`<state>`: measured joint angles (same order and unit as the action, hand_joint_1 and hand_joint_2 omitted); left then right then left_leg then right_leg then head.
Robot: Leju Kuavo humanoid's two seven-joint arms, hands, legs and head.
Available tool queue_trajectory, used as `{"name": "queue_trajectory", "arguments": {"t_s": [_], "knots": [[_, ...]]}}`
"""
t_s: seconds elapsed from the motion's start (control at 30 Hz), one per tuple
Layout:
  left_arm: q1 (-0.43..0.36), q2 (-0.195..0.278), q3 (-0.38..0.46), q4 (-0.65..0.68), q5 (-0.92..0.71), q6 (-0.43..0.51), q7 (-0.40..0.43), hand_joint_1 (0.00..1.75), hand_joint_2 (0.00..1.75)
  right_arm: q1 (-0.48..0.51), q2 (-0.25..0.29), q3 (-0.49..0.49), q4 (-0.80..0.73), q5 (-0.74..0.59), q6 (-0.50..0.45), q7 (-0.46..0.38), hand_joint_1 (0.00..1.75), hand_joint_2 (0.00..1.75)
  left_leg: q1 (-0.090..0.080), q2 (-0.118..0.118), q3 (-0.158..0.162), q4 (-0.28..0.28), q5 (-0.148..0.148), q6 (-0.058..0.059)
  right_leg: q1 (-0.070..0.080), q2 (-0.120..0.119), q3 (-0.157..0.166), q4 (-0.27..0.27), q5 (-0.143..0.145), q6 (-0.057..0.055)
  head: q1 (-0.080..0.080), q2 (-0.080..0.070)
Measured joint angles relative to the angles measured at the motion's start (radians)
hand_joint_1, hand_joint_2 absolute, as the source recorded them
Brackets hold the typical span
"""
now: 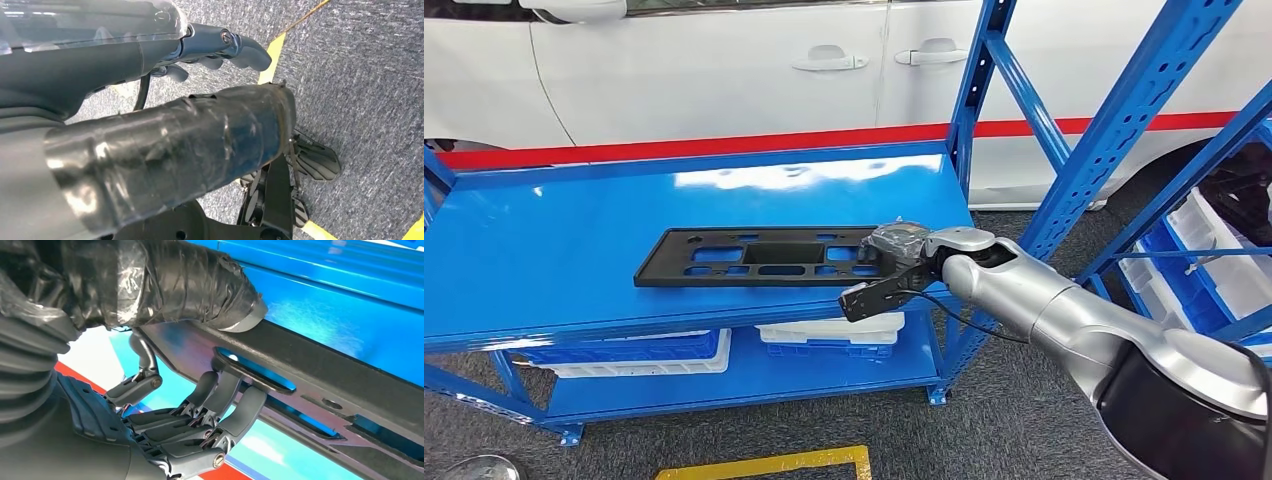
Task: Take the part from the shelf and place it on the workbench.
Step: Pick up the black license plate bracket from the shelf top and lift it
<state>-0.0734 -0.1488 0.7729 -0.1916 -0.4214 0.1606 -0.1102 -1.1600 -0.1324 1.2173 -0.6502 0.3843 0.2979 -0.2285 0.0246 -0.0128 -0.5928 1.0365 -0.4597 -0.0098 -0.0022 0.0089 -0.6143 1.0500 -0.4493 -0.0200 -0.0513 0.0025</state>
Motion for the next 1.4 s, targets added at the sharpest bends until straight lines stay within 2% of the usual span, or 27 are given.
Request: {"name": "queue_trajectory", "arguments": {"t_s": [0.3, 0.33, 0.37, 0.43, 0.47, 0.5, 1.4], "knots": [[0.000, 0.000, 0.001, 0.000, -0.001, -0.002, 0.000, 0.00, 0.00, 0.000, -0.010, 0.000, -0.009, 0.000, 0.000, -0.001, 1.75, 1.75, 0.000, 0.000, 0.001, -0.002, 0.000, 0.000, 0.000, 0.000, 0.000, 0.000, 0.000, 0.000, 0.000, 0.000], [0.000, 0.000, 0.001, 0.000, -0.001, -0.002, 0.000, 0.00, 0.00, 0.000, -0.010, 0.000, -0.009, 0.000, 0.000, -0.001, 1.38, 1.75, 0.000, 0.000, 0.001, -0.002, 0.000, 0.000, 0.000, 0.000, 0.000, 0.000, 0.000, 0.000, 0.000, 0.000], [0.000, 0.000, 0.002, 0.000, -0.001, -0.003, 0.000, 0.00, 0.00, 0.000, -0.010, 0.000, -0.010, 0.000, 0.000, -0.001, 0.94, 1.75, 0.000, 0.000, 0.001, -0.002, 0.000, 0.000, 0.000, 0.000, 0.000, 0.000, 0.000, 0.000, 0.000, 0.000], [0.000, 0.000, 0.004, 0.000, 0.000, -0.004, -0.001, 0.00, 0.00, 0.000, -0.011, 0.000, -0.011, 0.001, -0.003, 0.000, 0.07, 0.87, 0.000, 0.000, 0.001, -0.002, 0.000, 0.000, 0.000, 0.000, 0.000, 0.000, 0.000, 0.000, 0.000, 0.000], [0.000, 0.000, 0.005, 0.000, 0.000, -0.005, -0.002, 0.00, 0.00, 0.000, -0.011, 0.000, -0.012, 0.003, -0.006, 0.001, 0.00, 0.44, 0.000, 0.000, 0.001, -0.002, 0.000, 0.000, 0.000, 0.000, 0.000, 0.000, 0.000, 0.000, 0.000, 0.000], [-0.001, 0.000, 0.006, 0.000, 0.001, -0.005, -0.003, 0.00, 0.00, 0.001, -0.011, 0.000, -0.013, 0.005, -0.009, 0.003, 0.00, 0.00, 0.000, 0.000, 0.001, -0.002, 0.000, 0.000, 0.000, 0.000, 0.000, 0.000, 0.000, 0.000, 0.000, 0.000], [-0.001, 0.000, 0.025, 0.000, -0.008, -0.005, -0.007, 0.00, 0.00, 0.009, -0.011, 0.000, -0.013, 0.008, -0.005, 0.000, 0.00, 0.00, 0.000, 0.000, 0.001, -0.003, 0.000, 0.000, 0.000, 0.000, -0.001, 0.000, -0.001, 0.000, 0.000, 0.000]]}}
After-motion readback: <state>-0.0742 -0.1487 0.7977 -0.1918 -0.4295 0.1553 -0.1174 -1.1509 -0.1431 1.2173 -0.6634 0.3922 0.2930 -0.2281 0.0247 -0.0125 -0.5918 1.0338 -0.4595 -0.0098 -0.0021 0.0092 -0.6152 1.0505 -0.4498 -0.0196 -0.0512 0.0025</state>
